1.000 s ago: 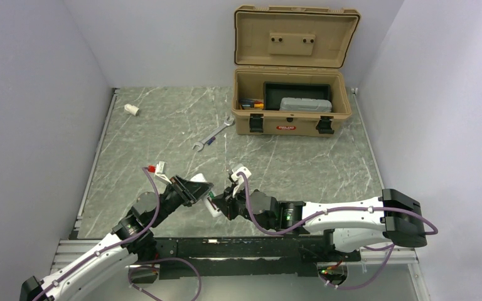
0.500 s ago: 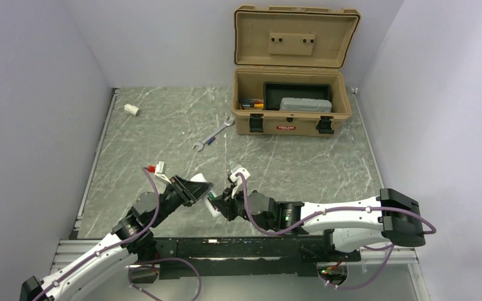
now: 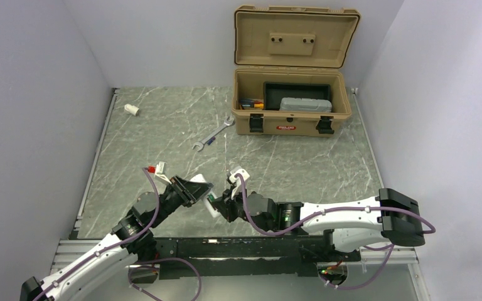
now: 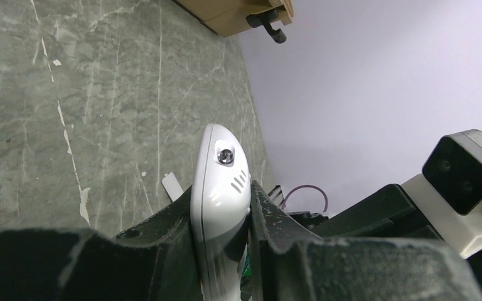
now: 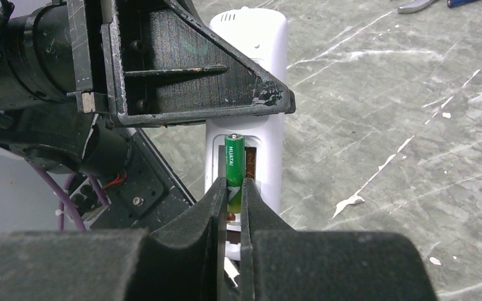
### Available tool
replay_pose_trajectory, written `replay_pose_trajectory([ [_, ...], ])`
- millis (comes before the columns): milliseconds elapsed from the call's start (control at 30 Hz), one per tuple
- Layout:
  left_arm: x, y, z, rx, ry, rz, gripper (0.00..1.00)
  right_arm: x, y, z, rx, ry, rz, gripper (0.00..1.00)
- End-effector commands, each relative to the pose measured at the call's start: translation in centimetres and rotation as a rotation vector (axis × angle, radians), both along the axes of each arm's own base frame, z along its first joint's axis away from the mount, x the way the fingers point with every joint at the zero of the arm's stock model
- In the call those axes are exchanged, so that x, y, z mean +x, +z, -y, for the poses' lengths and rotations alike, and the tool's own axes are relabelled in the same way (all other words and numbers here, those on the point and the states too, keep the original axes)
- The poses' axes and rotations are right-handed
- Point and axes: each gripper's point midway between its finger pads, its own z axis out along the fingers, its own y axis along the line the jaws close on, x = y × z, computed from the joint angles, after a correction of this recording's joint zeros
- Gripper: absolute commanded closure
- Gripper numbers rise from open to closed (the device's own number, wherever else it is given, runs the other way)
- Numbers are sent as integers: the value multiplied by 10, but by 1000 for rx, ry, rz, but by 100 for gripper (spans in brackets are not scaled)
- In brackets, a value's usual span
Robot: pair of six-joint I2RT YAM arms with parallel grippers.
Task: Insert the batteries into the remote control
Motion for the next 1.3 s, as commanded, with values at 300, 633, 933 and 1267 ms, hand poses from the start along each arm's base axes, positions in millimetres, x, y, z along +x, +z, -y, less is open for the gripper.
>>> replay_pose_trajectory([
  [300,1,19,2,-63,-4,44,100,6,6,8,-7,-40,18,82],
  [633,0,20,2,-66,-6,44,100,5,6,8,-9,-36,20,76],
  [933,0,21,2,-63,-6,45,100,6,6,8,-16,-39,27,75],
  [1267,0,19,2,-59,-10,41,100,-1,8,-2,0,18,27,85],
])
